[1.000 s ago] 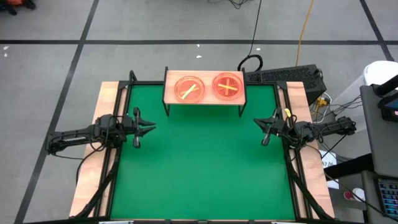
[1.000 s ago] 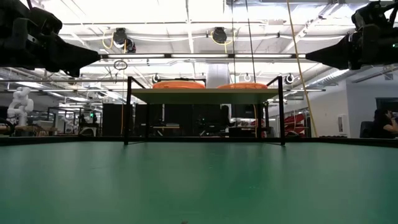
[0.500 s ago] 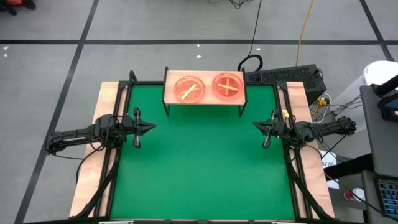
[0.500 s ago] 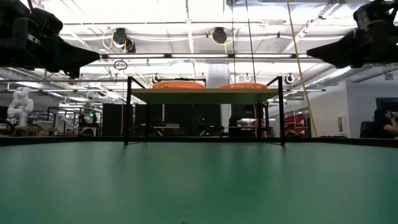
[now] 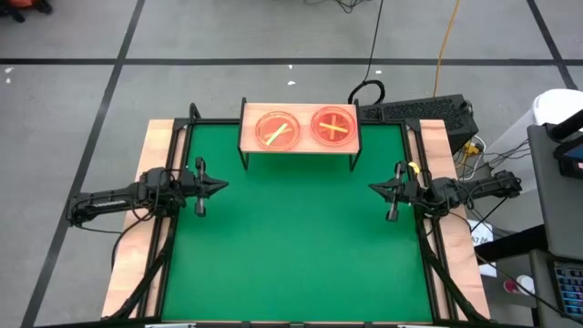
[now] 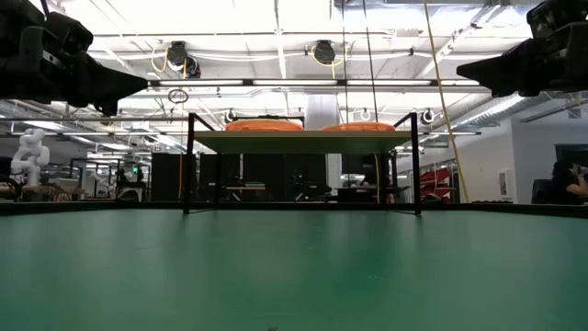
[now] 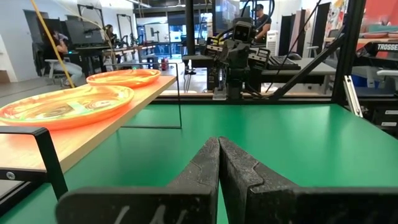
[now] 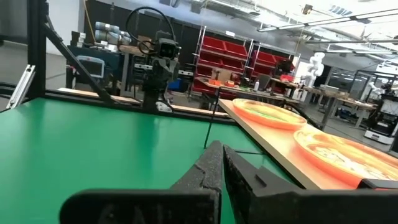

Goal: Place and stack plates onto a shelf
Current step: Return to Home Position

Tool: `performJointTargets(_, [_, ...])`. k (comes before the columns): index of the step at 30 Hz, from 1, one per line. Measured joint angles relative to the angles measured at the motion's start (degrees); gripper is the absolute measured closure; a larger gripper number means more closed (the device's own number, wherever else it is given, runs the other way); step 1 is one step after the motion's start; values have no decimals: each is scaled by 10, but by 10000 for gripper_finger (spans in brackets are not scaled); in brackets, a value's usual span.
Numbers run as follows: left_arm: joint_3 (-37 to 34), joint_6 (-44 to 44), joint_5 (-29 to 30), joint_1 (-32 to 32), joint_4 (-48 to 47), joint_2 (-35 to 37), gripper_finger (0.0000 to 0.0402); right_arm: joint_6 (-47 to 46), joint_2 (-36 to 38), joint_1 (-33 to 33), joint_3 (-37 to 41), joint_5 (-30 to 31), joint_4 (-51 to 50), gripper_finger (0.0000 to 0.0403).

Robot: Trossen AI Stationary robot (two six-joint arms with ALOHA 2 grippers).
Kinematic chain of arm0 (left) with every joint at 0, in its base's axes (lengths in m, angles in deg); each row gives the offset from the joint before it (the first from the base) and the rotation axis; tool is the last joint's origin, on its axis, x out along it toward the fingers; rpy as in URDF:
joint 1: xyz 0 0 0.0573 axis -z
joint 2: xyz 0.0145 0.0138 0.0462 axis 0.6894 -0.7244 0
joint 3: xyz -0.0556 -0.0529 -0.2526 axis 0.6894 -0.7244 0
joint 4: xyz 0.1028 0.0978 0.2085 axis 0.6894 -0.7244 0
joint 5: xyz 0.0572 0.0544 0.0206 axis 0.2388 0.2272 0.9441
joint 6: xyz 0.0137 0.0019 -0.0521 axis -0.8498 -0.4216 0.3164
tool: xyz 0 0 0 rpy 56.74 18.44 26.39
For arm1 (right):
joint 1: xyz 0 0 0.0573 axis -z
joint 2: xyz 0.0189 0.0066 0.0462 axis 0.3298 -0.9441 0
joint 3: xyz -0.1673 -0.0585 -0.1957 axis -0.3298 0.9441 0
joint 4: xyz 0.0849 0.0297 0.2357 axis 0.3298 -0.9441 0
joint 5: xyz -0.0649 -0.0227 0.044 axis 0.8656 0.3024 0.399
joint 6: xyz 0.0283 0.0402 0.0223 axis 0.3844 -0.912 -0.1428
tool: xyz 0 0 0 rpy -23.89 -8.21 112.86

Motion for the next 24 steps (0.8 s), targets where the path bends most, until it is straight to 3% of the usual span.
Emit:
performJointTargets(9, [0, -2, 1, 0, -1, 0, 392, -13, 0, 0, 0, 2, 0, 403])
performJointTargets(17, [0, 0, 25, 0, -4, 0, 338, -44, 0, 0, 0, 2, 0, 403])
performJointTargets(24, [0, 9, 26, 0, -4, 0, 330, -45, 0, 0, 0, 2, -5, 403])
